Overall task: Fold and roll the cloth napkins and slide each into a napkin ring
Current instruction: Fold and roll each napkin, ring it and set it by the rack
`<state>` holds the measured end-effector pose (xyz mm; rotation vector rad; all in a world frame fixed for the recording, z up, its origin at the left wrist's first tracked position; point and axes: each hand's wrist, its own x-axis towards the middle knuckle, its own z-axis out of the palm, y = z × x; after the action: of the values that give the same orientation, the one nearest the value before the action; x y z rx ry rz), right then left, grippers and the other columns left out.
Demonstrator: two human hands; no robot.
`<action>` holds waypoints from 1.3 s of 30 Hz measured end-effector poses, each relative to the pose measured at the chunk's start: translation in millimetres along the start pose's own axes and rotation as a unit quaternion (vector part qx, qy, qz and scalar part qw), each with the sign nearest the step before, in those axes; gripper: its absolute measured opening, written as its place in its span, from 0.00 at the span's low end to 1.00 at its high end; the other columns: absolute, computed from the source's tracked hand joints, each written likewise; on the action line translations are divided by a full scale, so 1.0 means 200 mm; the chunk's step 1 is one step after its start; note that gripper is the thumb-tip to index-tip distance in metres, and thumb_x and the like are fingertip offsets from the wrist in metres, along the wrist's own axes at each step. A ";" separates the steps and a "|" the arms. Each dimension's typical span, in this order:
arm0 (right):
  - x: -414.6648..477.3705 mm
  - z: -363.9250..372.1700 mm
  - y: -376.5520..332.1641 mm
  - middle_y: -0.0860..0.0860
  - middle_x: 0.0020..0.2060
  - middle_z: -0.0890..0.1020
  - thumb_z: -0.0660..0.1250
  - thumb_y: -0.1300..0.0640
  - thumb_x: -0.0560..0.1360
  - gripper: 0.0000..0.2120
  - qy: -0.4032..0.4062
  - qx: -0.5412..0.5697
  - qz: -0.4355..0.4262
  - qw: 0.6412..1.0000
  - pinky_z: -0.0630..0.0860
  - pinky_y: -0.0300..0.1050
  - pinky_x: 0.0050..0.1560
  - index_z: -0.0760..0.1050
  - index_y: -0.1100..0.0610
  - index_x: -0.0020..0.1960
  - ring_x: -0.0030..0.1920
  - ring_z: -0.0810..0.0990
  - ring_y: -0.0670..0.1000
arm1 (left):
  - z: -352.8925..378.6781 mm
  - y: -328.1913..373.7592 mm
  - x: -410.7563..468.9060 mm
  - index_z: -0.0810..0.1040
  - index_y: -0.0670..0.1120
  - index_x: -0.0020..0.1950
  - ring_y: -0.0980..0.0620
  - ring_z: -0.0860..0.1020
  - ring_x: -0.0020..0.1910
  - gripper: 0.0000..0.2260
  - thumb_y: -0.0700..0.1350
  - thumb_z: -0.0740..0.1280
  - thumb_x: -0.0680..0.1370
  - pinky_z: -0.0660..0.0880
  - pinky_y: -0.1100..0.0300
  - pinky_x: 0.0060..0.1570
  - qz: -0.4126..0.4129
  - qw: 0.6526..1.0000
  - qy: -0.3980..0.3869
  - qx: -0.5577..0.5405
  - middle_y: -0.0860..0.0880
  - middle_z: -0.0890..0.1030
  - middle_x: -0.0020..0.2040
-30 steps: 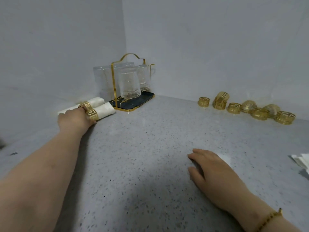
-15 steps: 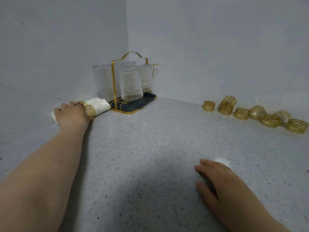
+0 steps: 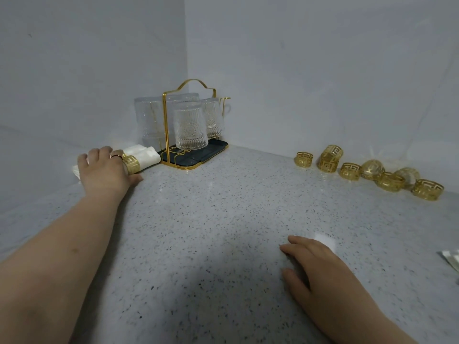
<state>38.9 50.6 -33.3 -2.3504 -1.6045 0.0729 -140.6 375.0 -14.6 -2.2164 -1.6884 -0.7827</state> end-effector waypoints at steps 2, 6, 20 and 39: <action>-0.01 -0.01 -0.01 0.38 0.72 0.55 0.40 0.39 0.73 0.28 0.002 0.013 -0.006 1.000 0.47 0.34 0.71 0.55 0.43 0.71 0.72 0.52 0.40 | -0.03 -0.01 -0.03 0.73 0.39 0.64 0.41 0.60 0.68 0.30 0.54 0.73 0.68 0.51 0.51 0.66 0.013 1.000 0.017 -0.023 0.38 0.68 0.66; -0.02 -0.01 0.00 0.42 0.73 0.57 0.48 0.44 0.79 0.23 0.012 0.018 -0.011 1.000 0.47 0.36 0.71 0.57 0.47 0.72 0.72 0.54 0.43 | -0.11 0.05 -0.10 0.75 0.39 0.62 0.41 0.59 0.69 0.26 0.53 0.70 0.71 0.50 0.51 0.68 0.044 0.998 0.007 -0.043 0.39 0.69 0.67; -0.34 -0.17 0.23 0.51 0.66 0.69 0.56 0.54 0.78 0.19 0.088 0.055 0.077 0.992 0.60 0.36 0.64 0.64 0.56 0.69 0.67 0.64 0.50 | -0.59 0.67 -0.96 0.75 0.50 0.58 0.58 0.72 0.53 0.14 0.51 0.67 0.74 0.65 0.70 0.53 0.242 0.842 -0.359 -0.321 0.55 0.75 0.54; -0.95 -0.39 0.78 0.50 0.47 0.82 0.57 0.54 0.79 0.12 0.222 -0.068 0.204 0.951 0.64 0.41 0.38 0.78 0.56 0.49 0.49 0.78 0.51 | -0.62 0.94 -1.33 0.74 0.50 0.62 0.55 0.67 0.66 0.15 0.53 0.63 0.77 0.59 0.67 0.61 0.329 0.865 -0.218 -0.309 0.54 0.72 0.65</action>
<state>124.3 -192.5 -23.2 -2.5293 -0.9275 -0.4613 -45.5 41.3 -35.0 -3.3290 -0.6882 -0.7229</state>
